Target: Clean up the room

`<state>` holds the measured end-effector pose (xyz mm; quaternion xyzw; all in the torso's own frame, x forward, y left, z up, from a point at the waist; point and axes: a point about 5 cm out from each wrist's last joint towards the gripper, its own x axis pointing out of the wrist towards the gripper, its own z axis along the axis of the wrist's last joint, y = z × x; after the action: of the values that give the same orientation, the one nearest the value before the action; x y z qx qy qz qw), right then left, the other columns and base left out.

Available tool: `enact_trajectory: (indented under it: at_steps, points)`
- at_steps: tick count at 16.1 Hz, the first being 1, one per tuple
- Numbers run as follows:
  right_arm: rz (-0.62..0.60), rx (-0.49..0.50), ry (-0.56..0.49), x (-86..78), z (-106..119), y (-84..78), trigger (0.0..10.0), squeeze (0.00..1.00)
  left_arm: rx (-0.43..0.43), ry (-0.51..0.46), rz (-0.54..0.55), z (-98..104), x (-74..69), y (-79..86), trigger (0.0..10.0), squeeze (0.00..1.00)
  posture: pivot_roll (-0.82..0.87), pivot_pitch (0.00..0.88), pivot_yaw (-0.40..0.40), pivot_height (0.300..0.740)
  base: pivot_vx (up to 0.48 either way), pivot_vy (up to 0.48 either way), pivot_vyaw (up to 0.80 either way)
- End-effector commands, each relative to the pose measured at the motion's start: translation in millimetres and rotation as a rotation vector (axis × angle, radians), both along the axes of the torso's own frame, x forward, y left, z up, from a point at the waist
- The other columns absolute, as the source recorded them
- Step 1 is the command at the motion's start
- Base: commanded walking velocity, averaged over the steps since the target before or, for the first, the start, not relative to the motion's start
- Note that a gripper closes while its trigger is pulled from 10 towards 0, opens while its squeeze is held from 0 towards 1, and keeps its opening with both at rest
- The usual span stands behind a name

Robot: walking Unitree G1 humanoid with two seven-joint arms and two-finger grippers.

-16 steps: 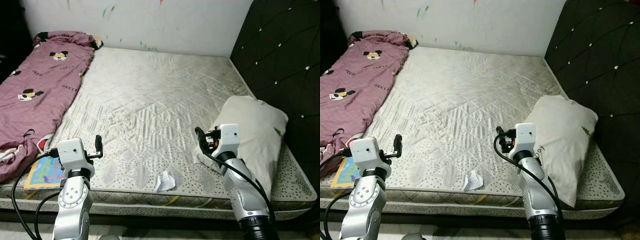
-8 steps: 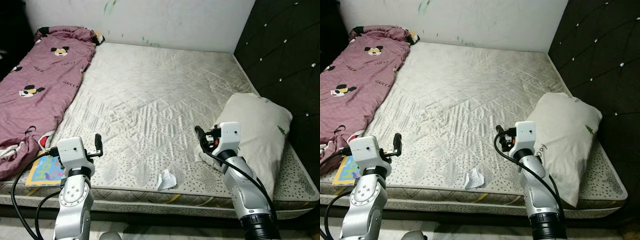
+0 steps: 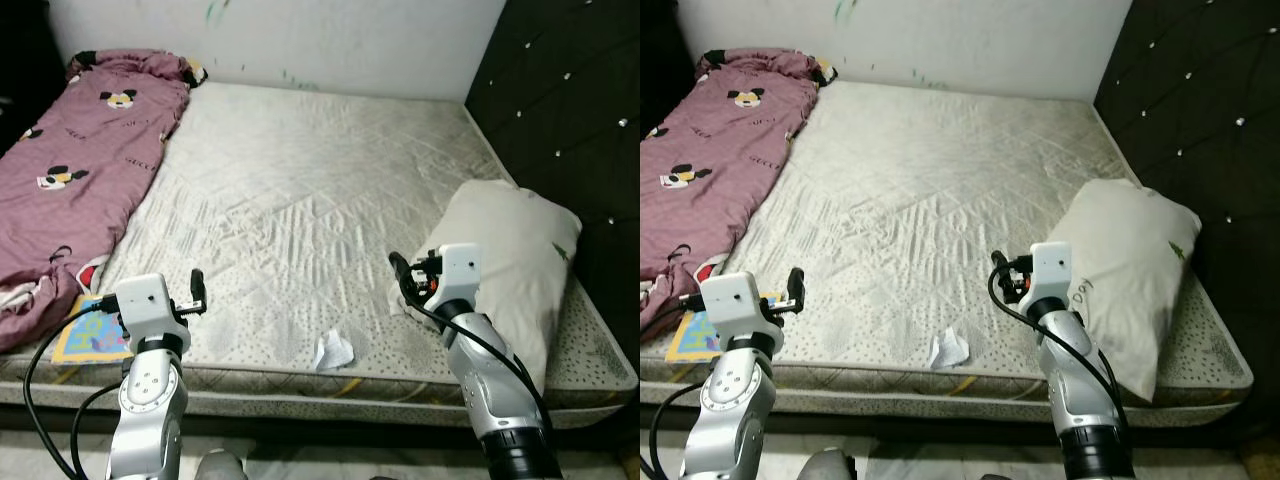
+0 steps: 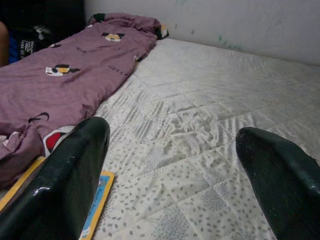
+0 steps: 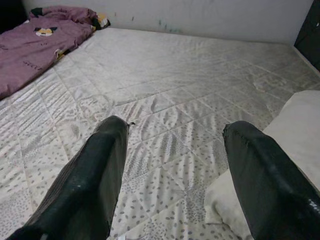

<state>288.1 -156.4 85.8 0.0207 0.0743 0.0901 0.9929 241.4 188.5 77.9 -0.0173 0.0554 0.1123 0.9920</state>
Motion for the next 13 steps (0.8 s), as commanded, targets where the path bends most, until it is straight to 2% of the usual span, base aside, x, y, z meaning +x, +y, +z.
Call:
enact_trajectory:
  at_steps: [1, 4, 8, 9, 10, 11, 13]
  points:
    - [-0.003, 0.005, -0.007, 1.1, 3.5, -2.7, 10.0, 0.00, 0.000, -0.005, -0.013, 3.1, 2.0, -2.9, 10.0, 0.00, -0.02, 0.000, -0.065, 0.630, 0.000, 0.000, 0.00]
    - [0.000, 0.005, -0.006, 1.0, 3.3, -2.9, 10.0, 0.00, -0.001, -0.003, -0.010, 2.6, 1.9, -3.1, 10.0, 0.00, -0.02, 0.000, -0.066, 0.590, 0.000, 0.000, 0.00]
    - [0.021, -0.002, -0.012, 2.1, 5.0, -1.8, 10.0, 0.00, 0.016, -0.010, 0.039, 4.1, 0.9, 0.7, 10.0, 0.00, -0.02, 0.000, -0.068, 0.585, 0.000, 0.000, 0.00]
    - [0.032, -0.018, -0.042, 4.5, 10.9, -0.6, 10.0, 0.00, 0.038, -0.029, 0.082, 8.6, -0.5, 6.2, 10.0, 0.00, -0.03, 0.000, -0.067, 0.585, 0.000, 0.000, 0.00]
    - [-0.013, -0.014, -0.072, 8.8, 19.9, -4.0, 10.0, 0.00, 0.124, -0.061, 0.164, 17.7, -4.9, 17.1, 10.0, 0.00, -0.02, 0.000, -0.072, 0.585, 0.000, 0.000, 0.00]
    - [-0.025, -0.003, -0.081, 8.3, 24.2, -4.8, 10.0, 0.00, 0.165, -0.077, 0.184, 23.2, -9.1, 20.8, 10.0, 0.00, -0.02, 0.000, -0.074, 0.585, 0.000, 0.000, 0.00]
    - [-0.017, 0.010, -0.092, 2.7, 29.1, -1.1, 10.0, 0.00, 0.146, -0.086, 0.157, 29.6, -18.4, 18.4, 10.0, 0.00, -0.01, 0.000, -0.078, 0.585, 0.000, 0.000, 0.00]
